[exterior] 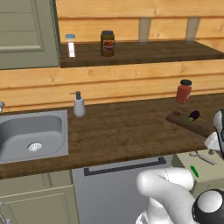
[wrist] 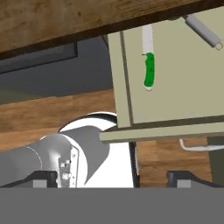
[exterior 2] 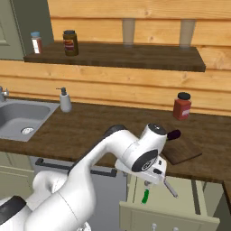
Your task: Place the appropriate cutting tool for cutting the eggplant skin on the cutting board.
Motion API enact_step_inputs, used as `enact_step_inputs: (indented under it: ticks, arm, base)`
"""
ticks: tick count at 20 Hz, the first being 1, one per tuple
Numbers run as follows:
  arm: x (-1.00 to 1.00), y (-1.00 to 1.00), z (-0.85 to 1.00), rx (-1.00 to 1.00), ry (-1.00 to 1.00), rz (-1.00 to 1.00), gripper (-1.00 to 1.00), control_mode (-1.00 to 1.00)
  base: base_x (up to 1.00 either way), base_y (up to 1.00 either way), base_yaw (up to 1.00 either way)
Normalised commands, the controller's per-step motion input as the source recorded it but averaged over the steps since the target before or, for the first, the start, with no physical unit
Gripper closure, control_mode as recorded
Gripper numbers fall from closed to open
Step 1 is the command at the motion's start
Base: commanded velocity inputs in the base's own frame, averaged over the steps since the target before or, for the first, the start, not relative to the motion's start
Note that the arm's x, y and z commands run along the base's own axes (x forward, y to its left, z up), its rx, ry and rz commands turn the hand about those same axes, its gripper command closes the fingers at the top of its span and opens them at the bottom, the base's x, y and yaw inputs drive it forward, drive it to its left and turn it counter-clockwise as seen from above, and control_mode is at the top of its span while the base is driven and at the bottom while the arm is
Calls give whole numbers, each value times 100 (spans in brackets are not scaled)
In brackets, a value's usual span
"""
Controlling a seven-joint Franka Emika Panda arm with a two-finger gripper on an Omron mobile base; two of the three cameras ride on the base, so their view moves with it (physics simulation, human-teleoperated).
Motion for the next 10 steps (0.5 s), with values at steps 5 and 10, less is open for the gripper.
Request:
enact_step_inputs:
  ticks: [5, 10]
  arm:
    - [11, -56, -80, -3, 0, 3, -100, -100]
    - [33, -51, -37, 0, 5, 0, -100, -100]
  base:
    - [0, 0, 0]
    - [0, 0, 0]
